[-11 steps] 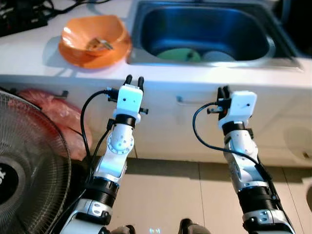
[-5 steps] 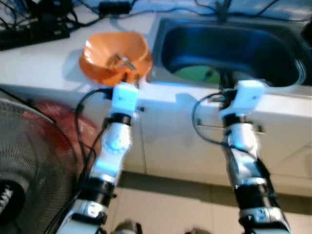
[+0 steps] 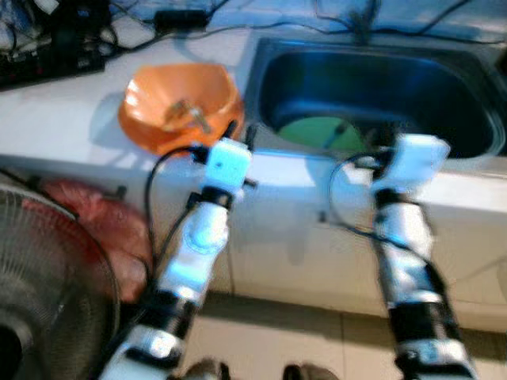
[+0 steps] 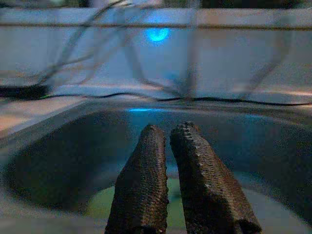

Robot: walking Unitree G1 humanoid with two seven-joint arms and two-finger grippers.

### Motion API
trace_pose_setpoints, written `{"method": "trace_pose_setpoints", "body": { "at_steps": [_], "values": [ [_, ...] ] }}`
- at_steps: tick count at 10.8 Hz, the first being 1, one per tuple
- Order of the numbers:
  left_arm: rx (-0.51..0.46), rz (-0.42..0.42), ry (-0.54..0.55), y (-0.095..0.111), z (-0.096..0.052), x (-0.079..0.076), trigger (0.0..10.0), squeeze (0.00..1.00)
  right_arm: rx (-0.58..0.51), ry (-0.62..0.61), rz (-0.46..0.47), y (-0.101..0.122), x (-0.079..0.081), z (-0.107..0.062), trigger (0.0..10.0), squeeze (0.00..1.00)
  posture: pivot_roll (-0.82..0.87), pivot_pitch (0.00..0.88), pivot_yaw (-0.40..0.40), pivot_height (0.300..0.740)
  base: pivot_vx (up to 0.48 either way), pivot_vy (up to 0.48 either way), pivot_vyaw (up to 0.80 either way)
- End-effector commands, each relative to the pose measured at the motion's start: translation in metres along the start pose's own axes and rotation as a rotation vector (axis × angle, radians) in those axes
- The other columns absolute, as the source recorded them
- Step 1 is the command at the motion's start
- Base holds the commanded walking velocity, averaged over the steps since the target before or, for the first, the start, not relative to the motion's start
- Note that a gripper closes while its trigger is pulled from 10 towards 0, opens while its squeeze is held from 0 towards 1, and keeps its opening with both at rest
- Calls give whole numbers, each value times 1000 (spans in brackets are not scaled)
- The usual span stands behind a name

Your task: Kitchen organization

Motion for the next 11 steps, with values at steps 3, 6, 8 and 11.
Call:
{"method": "trace_pose_setpoints", "body": {
  "at_steps": [3, 6, 8, 11],
  "values": [
    [-31, 48, -78, 4, -7, -14, 10000, 0, 12, -25, -11, -1, -9, 0, 10000, 0, -16, 159, 25, 740, 0, 0, 0],
    [-45, 144, -125, 1, -19, -21, 10000, 0, 19, -23, -9, -3, -7, 0, 10000, 0, -13, 158, 26, 740, 0, 0, 0],
    [-70, 262, -97, 2, -22, -14, 10000, 1000, 24, -21, -9, -4, -7, -1, 10000, 0, -10, 158, 24, 740, 0, 0, 0],
    [-78, 495, 17, 4, -31, 7, 10000, 0, 32, -20, -9, -6, -8, -1, 10000, 0, -1, 156, 22, 740, 0, 0, 0]
  ]
}}
Point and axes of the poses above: a point about 5 cm out from each wrist's last joint towards the gripper, its own z axis pointing out of the wrist towards the gripper, its own y axis along the axis of the wrist's last joint, x = y × z, the point moved 2 cm from there along z, pointing out of the wrist towards the gripper, and after that the axes turned 12 degrees about z, right-handed, at the moved point
